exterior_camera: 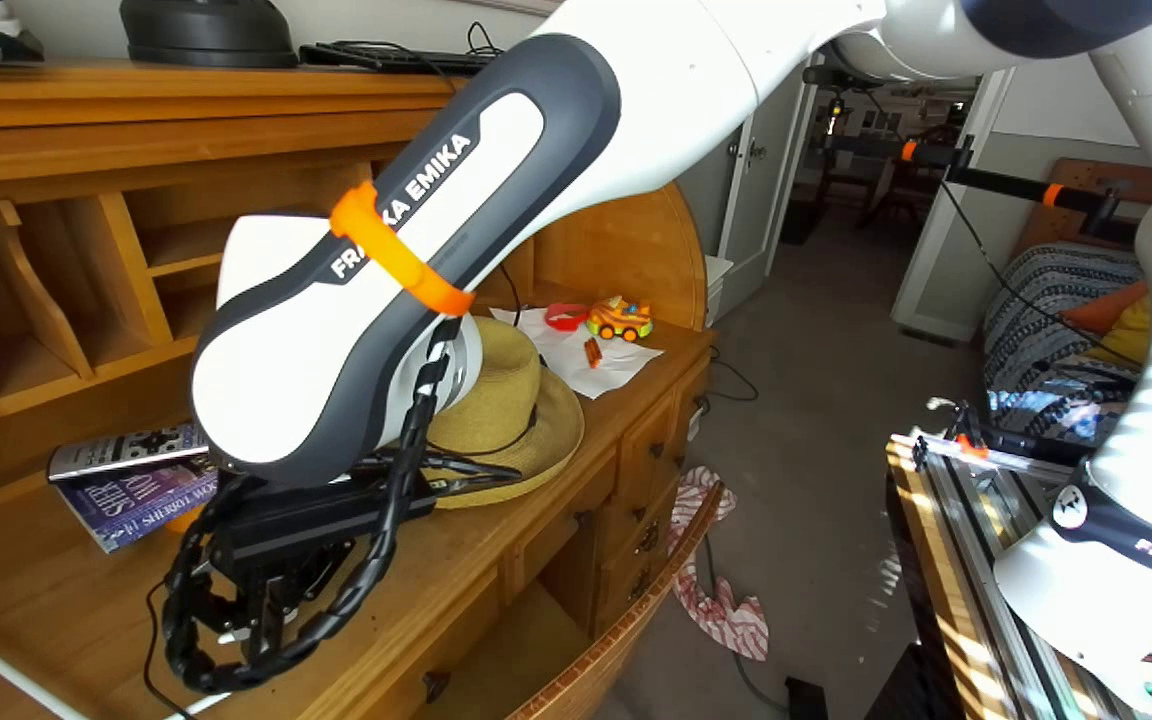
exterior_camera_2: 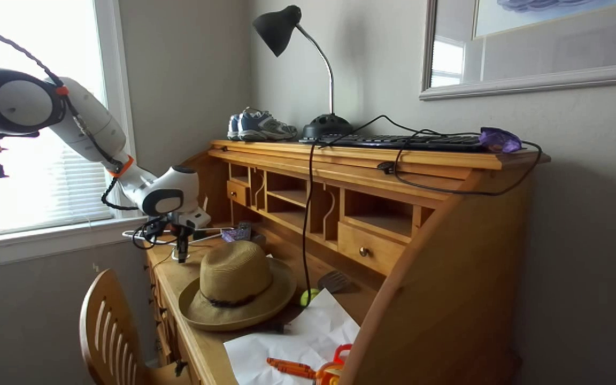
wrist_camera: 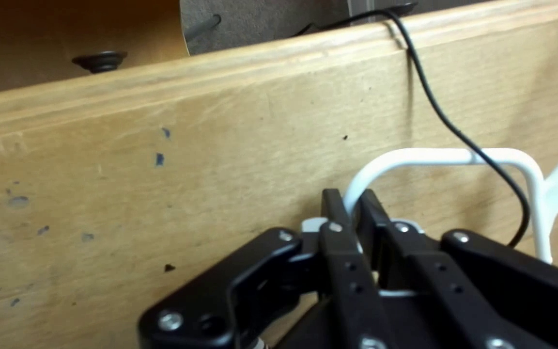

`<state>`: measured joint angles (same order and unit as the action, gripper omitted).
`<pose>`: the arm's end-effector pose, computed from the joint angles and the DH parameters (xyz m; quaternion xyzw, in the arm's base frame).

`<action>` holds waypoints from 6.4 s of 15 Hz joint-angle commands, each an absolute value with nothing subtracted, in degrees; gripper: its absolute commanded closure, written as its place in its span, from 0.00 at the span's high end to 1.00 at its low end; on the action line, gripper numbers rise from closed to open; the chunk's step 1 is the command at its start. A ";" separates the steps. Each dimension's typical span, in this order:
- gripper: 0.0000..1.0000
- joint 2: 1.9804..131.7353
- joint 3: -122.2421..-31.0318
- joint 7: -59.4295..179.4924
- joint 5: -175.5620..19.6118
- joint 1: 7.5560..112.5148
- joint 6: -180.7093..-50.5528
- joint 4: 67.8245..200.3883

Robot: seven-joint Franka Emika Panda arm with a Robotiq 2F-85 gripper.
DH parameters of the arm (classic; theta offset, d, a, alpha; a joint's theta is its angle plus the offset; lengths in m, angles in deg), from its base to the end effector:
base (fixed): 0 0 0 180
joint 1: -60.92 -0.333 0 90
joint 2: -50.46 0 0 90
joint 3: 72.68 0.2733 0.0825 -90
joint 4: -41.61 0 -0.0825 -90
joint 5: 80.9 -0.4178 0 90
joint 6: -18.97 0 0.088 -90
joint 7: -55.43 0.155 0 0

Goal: Hang the coat hanger on the chair

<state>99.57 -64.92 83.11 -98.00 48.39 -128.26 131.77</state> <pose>0.6632 0.2442 0.0507 -0.9660 0.2078 -0.0060 0.1537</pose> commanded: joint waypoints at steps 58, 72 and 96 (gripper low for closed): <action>0.39 103.78 -76.75 96.43 -75.46 31.30 -127.26 122.24; 0.01 97.03 -76.66 97.35 -76.54 32.20 -120.96 126.76; 0.51 85.04 -77.26 104.12 -70.17 45.38 -107.95 141.38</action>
<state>88.14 -81.71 105.89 -66.07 43.29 -107.19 139.87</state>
